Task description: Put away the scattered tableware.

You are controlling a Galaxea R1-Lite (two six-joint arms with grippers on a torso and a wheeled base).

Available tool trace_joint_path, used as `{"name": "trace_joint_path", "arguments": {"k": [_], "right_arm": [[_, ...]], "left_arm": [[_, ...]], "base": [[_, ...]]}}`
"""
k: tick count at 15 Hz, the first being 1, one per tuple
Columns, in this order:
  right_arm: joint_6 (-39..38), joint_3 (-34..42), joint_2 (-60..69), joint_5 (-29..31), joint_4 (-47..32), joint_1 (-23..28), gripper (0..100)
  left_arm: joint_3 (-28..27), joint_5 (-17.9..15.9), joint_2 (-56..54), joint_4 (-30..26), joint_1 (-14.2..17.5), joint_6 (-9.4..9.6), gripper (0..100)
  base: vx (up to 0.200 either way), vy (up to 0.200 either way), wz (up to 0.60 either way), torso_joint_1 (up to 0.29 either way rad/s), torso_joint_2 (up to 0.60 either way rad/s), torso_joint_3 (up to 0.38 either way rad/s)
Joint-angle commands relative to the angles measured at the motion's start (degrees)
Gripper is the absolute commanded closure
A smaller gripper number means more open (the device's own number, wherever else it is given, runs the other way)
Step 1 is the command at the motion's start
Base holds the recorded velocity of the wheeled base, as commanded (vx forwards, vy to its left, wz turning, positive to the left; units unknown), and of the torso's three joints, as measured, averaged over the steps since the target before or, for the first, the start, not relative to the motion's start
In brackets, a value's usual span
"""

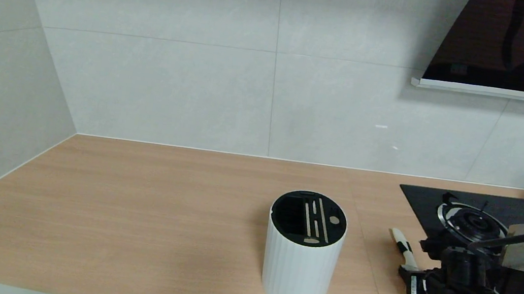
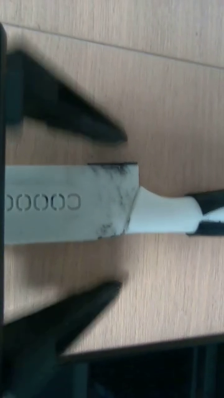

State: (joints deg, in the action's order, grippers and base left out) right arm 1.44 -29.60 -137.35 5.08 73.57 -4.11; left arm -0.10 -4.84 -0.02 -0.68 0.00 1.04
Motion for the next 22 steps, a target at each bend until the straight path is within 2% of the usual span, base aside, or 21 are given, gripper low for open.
{"name": "trace_joint_path", "arguments": {"k": [1, 7, 14, 18, 20, 22], "right_arm": [[-0.03, 0.07, 0.07, 0.01, -0.01, -0.02, 100], [-0.03, 0.51, 1.12, 0.1, -0.09, -0.2, 100], [-0.12, 4.11, 12.63, 0.1, -0.97, -1.87, 100], [-0.12, 4.37, 18.96, 0.1, -5.45, -1.87, 100], [-0.3, 4.2, 25.47, 0.1, -11.52, -2.92, 100], [-0.47, 4.2, 30.74, 0.01, -16.0, -4.77, 100]], "left_arm": [[0.01, 0.01, 0.02, -0.02, 0.0, 0.02, 0], [0.01, 0.01, 0.02, -0.02, 0.0, 0.02, 0], [0.01, 0.01, 0.02, -0.02, 0.0, 0.02, 0], [0.01, 0.01, 0.02, -0.02, 0.0, 0.02, 0], [0.01, 0.01, 0.02, -0.02, 0.0, 0.02, 0], [0.01, -0.08, 0.02, -0.02, 0.0, 1.16, 0]], "base": [[0.0, 0.0, 0.0, 0.0, 0.0, 0.0], [0.0, 0.0, 0.0, 0.0, 0.0, 0.0], [0.0, 0.0, 0.0, 0.0, 0.0, 0.0], [0.0, 0.0, 0.0, 0.0, 0.0, 0.0], [0.0, 0.0, 0.0, 0.0, 0.0, 0.0], [0.0, 0.0, 0.0, 0.0, 0.0, 0.0]]}}
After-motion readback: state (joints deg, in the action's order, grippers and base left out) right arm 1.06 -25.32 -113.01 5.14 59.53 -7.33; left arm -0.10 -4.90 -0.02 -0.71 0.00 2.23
